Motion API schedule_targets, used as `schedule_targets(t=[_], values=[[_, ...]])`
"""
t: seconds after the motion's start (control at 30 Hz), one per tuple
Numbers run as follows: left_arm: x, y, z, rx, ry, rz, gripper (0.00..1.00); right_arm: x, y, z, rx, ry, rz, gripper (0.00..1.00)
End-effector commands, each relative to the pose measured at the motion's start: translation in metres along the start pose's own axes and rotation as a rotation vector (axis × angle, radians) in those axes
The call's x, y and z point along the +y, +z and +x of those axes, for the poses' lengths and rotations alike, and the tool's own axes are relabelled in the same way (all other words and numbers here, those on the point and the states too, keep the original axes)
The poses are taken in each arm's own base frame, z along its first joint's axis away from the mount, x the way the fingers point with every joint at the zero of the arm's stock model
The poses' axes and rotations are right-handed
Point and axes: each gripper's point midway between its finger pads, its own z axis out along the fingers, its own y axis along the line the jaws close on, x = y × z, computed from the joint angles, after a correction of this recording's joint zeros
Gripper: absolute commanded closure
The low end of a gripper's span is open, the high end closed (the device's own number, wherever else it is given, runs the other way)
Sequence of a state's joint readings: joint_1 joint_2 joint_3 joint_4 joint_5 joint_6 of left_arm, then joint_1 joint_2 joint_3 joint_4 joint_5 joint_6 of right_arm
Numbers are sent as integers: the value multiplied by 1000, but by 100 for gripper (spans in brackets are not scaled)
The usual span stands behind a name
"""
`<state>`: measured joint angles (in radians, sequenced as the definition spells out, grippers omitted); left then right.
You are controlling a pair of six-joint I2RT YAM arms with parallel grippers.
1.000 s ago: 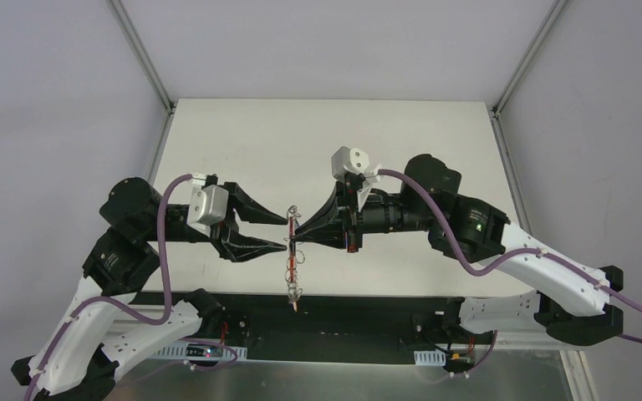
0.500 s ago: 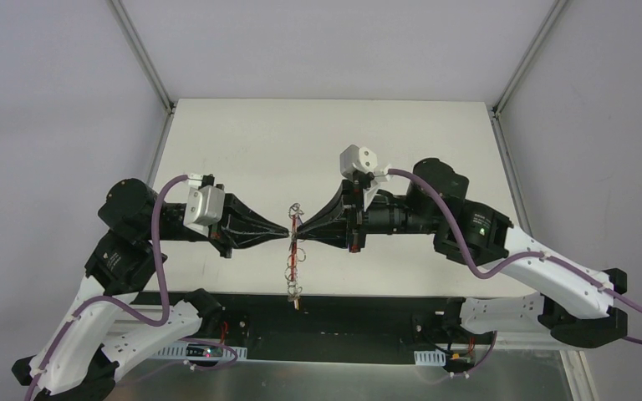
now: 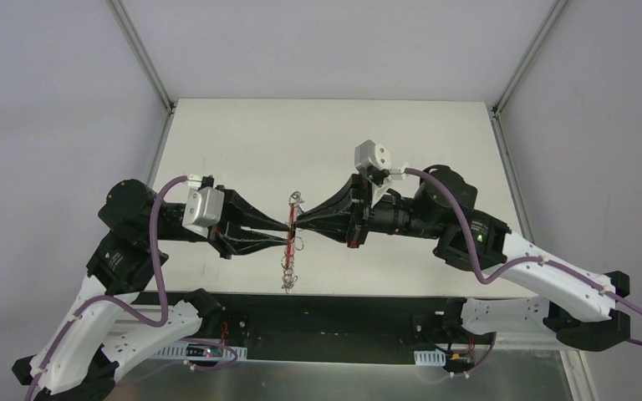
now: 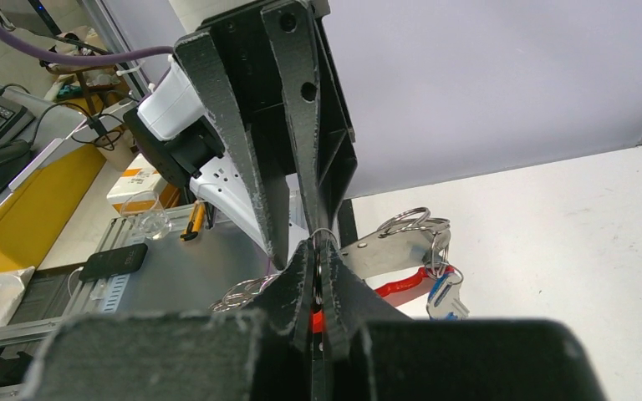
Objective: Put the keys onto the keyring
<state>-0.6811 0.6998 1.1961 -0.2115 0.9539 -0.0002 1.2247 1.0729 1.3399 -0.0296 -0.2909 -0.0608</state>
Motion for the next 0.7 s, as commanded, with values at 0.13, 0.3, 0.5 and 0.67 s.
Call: schedule_targets(t=[0.13, 0.3, 0.5, 0.67], values=[[-5, -2, -8, -40, 42, 15, 68, 13, -7, -35, -109, -14, -36, 100], [-8, -4, -12, -50, 71, 15, 67, 16, -9, -34, -97, -10, -48, 100], [-7, -4, -14, -50, 85, 13, 71, 18, -9, -28, -77, -6, -62, 100], [-4, -3, -14, -48, 89, 7, 72, 22, -12, -29, -75, -5, -74, 100]])
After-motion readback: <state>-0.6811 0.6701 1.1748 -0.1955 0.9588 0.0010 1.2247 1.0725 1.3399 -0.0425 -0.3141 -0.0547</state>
